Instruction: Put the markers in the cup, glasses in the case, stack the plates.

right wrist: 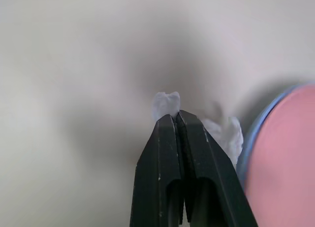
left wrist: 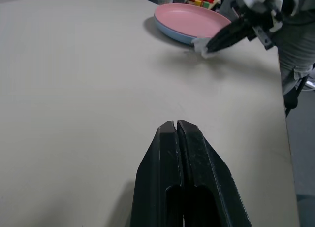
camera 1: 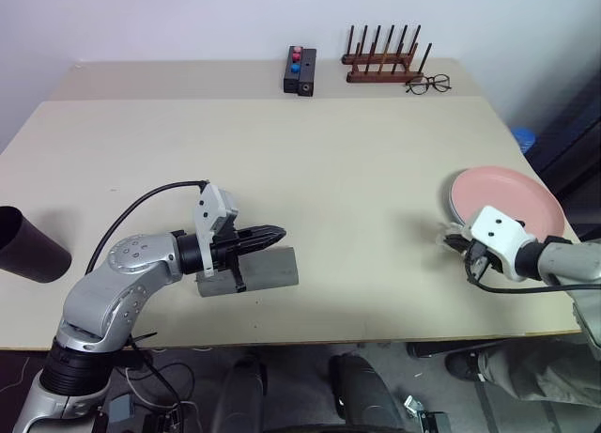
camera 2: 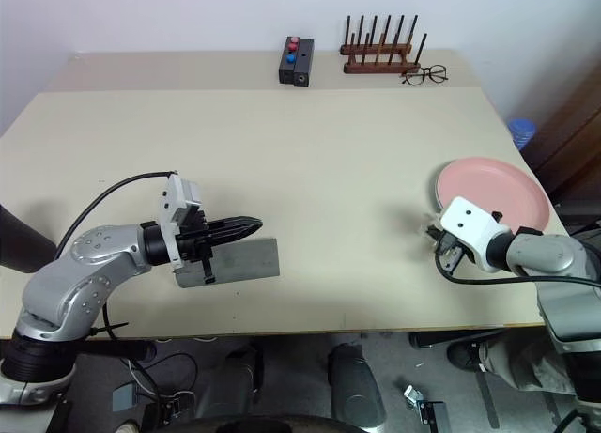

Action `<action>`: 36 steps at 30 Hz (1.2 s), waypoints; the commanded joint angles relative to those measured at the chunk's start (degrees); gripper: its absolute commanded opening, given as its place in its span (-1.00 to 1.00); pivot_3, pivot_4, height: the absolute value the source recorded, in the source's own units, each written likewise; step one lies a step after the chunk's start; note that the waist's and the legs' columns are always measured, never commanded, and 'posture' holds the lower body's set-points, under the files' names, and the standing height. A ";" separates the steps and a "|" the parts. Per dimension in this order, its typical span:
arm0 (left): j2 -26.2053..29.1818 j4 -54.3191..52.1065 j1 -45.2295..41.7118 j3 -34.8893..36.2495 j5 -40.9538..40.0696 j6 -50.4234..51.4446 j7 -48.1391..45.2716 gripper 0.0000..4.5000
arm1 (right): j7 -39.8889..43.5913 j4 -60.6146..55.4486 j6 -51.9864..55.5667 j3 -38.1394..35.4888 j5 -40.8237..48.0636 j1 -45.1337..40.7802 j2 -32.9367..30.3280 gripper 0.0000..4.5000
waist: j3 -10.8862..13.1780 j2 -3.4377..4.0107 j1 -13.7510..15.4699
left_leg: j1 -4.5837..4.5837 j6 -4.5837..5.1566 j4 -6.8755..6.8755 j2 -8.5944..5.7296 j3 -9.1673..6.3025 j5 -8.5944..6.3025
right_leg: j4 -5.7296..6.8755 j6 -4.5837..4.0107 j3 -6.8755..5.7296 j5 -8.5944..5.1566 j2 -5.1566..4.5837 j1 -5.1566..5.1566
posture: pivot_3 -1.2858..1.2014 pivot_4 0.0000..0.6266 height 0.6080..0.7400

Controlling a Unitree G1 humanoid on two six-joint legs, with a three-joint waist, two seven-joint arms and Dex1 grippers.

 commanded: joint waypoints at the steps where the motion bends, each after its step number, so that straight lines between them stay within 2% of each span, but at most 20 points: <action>1: 0.50 -0.69 -0.10 1.37 0.17 -1.17 -0.10 -1.00 | -0.94 -0.23 0.70 -3.99 0.83 -4.48 -2.11 -0.98 | 0.00 0.00 0.02 | 0.00 0.00 0.00 0.00 0.00 0.00 | 0.00 0.00 0.00 0.00 0.00 0.00 | 0.03 -0.52 0.98; 5: 0.72 0.04 0.09 2.30 0.60 -1.75 0.35 -1.00 | -4.34 7.81 -1.41 -3.04 -4.36 -8.66 -5.17 -0.98 | 0.00 -0.01 0.33 | -0.01 0.00 0.02 -0.01 0.01 0.00 | -0.01 0.00 0.00 0.00 -0.02 0.00 | 0.03 -0.52 0.98; 8: 0.70 -0.08 0.56 2.65 1.01 -2.07 0.82 -1.00 | -5.15 12.42 -2.66 -1.43 -6.53 -8.66 -5.98 -0.98 | 0.00 -0.01 0.49 | -0.02 0.00 0.00 -0.01 0.00 0.00 | -0.03 -0.01 0.00 0.00 -0.02 0.00 | 0.03 -0.52 0.98; 12: -0.15 -0.43 1.44 3.31 2.18 -3.02 2.93 -1.00 | -8.47 15.96 -5.42 -0.33 -8.70 -9.52 -4.05 -0.19 | 0.01 0.02 0.18 | -0.02 0.00 -0.01 -0.01 0.01 0.00 | -0.02 -0.01 0.00 0.00 -0.01 -0.02 | 0.03 -0.52 0.98; 15: -1.15 -0.34 1.99 3.22 3.78 -3.86 5.53 -1.00 | -10.59 17.87 -9.32 0.78 -9.51 -11.61 -2.12 0.50 | 0.01 0.02 -0.29 | 0.00 0.00 -0.01 -0.01 0.01 0.00 | -0.01 -0.01 0.01 0.00 -0.01 -0.01 | 0.03 -0.52 0.98; 17: -1.70 0.15 2.33 3.19 5.84 -4.33 7.97 -1.00 | -10.23 18.33 -10.98 1.39 -8.78 -13.17 -0.53 0.50 | 0.01 0.03 -0.35 | 0.02 0.01 -0.02 0.00 0.01 0.00 | 0.01 -0.01 0.02 0.01 0.00 -0.02 | 0.03 -0.52 0.98; 21: -4.52 5.83 1.84 5.17 16.79 -11.09 19.88 -1.00 | -9.19 17.47 -11.50 0.99 -2.66 -18.25 7.33 0.50 | 0.00 0.03 -0.24 | 0.10 0.01 -0.03 0.00 0.00 0.00 | 0.03 0.01 0.02 0.03 0.03 0.04 | 0.03 -0.52 0.98; 25: -7.79 10.51 1.49 9.09 22.05 -15.06 28.96 -1.00 | -6.13 15.50 -10.69 0.88 4.27 -20.10 14.18 0.50 | 0.00 0.02 0.22 | 0.05 0.00 -0.04 -0.01 -0.02 0.00 | 0.01 0.06 0.02 0.04 0.02 0.06 | 0.03 -0.52 0.98; 30: -9.25 10.65 5.37 11.13 23.20 -17.71 30.05 -1.00 | -1.42 15.80 -9.84 3.15 7.77 -19.83 17.48 0.50 | 0.01 0.02 0.48 | 0.01 0.00 -0.04 -0.02 -0.01 0.00 | -0.03 0.17 0.01 0.10 0.01 0.06 | 0.03 -0.52 0.98; 36: -9.78 10.25 8.96 13.21 23.14 -19.09 30.36 -1.00 | 0.17 17.41 -8.95 4.10 8.56 -19.98 18.56 0.50 | 0.00 0.02 0.47 | 0.05 0.00 -0.04 -0.01 -0.01 0.00 | 0.01 0.05 0.01 0.04 0.02 0.05 | 0.03 -0.52 0.98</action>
